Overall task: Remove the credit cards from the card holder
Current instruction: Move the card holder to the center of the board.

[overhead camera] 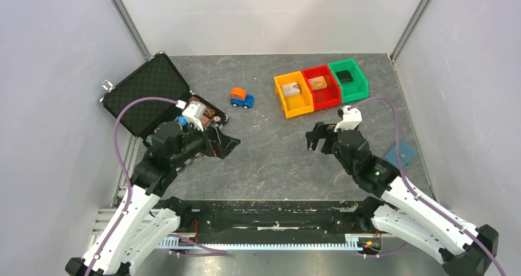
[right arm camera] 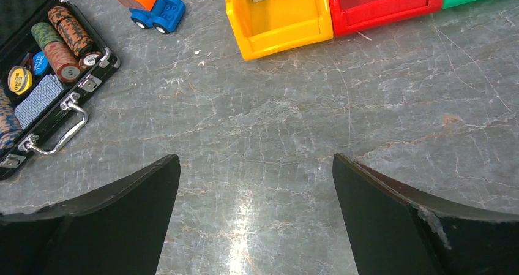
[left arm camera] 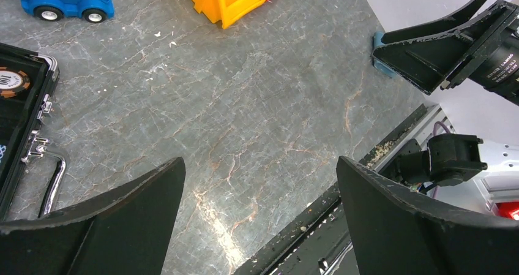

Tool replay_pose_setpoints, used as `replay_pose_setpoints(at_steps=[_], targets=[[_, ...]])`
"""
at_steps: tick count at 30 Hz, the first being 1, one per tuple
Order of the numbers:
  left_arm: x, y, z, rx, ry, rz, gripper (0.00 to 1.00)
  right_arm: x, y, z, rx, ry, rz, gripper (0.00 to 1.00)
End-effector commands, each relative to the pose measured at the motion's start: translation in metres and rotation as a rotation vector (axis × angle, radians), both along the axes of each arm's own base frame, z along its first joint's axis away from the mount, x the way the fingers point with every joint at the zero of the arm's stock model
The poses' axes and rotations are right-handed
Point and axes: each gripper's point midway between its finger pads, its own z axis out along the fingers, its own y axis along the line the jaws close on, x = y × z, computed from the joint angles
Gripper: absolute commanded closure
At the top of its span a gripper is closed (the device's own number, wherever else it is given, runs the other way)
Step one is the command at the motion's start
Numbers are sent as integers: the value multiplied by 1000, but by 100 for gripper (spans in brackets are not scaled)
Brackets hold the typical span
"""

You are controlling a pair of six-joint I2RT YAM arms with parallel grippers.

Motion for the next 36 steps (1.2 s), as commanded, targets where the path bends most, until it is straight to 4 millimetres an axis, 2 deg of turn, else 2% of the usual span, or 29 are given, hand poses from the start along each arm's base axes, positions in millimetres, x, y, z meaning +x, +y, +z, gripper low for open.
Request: replay_pose_setpoints(at_steps=[1, 10, 15, 17, 21, 27, 36], targets=[[5, 1, 7, -28, -16, 28, 0, 6, -2, 27, 51, -54, -37, 2], [7, 3, 9, -39, -20, 50, 0, 10, -7, 25, 34, -52, -72, 2], [4, 4, 4, -82, 59, 89, 0, 13, -28, 14, -19, -50, -181, 2], [2, 9, -6, -64, 105, 124, 0, 14, -45, 5, -91, -47, -249, 2], [4, 24, -21, -40, 171, 233, 0, 12, -96, -10, -295, -35, -483, 6], [-2, 30, -22, -20, 120, 230, 0, 16, -148, -31, -529, 74, -649, 9], [-10, 19, -18, -32, 97, 135, 0, 6, -230, -79, -592, 357, -883, 9]])
